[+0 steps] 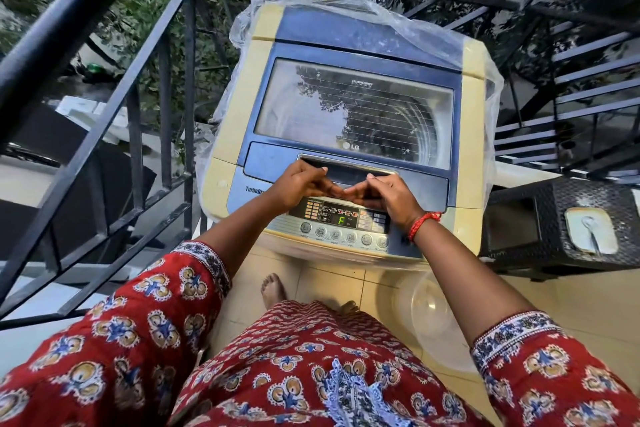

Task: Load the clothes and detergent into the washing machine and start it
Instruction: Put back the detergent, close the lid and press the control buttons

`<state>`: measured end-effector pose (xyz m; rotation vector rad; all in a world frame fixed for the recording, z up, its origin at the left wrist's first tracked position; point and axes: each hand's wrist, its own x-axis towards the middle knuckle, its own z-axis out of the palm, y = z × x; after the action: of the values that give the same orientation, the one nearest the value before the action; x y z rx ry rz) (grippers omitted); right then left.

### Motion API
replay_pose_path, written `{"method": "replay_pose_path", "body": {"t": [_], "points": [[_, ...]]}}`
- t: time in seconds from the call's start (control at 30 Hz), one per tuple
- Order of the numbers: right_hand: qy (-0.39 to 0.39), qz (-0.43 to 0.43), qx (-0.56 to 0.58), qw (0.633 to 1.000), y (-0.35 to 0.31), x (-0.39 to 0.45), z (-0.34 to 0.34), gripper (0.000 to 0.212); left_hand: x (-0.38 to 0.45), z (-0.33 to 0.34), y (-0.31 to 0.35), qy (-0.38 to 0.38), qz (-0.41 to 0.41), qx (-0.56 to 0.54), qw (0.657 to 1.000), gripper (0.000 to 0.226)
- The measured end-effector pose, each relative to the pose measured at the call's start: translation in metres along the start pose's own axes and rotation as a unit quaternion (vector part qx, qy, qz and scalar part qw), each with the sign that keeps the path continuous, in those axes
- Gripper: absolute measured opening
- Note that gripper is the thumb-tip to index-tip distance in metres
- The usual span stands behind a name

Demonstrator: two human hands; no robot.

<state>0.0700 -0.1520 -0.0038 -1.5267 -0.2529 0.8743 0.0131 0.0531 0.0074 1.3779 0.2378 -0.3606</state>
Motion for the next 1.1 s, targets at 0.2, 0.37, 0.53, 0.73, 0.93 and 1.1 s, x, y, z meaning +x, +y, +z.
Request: {"method": "replay_pose_path", "body": {"t": [0.2, 0.37, 0.53, 0.73, 0.93, 1.1], "points": [[-0.004, 0.0, 0.004, 1.0, -0.0038, -0.0017, 0.0014, 0.043, 0.0031, -0.0028, -0.004, 0.006, -0.005, 0.018, 1.0, 0.044], [-0.002, 0.003, 0.005, 1.0, -0.0028, -0.0003, 0.001, 0.043, 0.0047, -0.0039, -0.0058, 0.008, -0.005, 0.024, 1.0, 0.042], [-0.003, 0.005, 0.005, 1.0, -0.0019, 0.001, 0.0007, 0.043, 0.0051, -0.0041, -0.0055, 0.001, -0.011, 0.019, 1.0, 0.042], [-0.002, 0.007, 0.004, 1.0, -0.001, 0.0014, -0.0002, 0.043, 0.0056, -0.0031, -0.0053, 0.003, -0.015, 0.017, 1.0, 0.042], [-0.001, 0.008, 0.003, 1.0, -0.0004, 0.0021, -0.0005, 0.043, 0.0037, -0.0025, -0.0036, 0.001, -0.011, 0.027, 1.0, 0.042], [0.002, 0.007, -0.005, 1.0, -0.0008, 0.0014, -0.0008, 0.043, 0.0042, -0.0044, -0.0054, 0.002, -0.007, 0.031, 0.999, 0.042]]}}
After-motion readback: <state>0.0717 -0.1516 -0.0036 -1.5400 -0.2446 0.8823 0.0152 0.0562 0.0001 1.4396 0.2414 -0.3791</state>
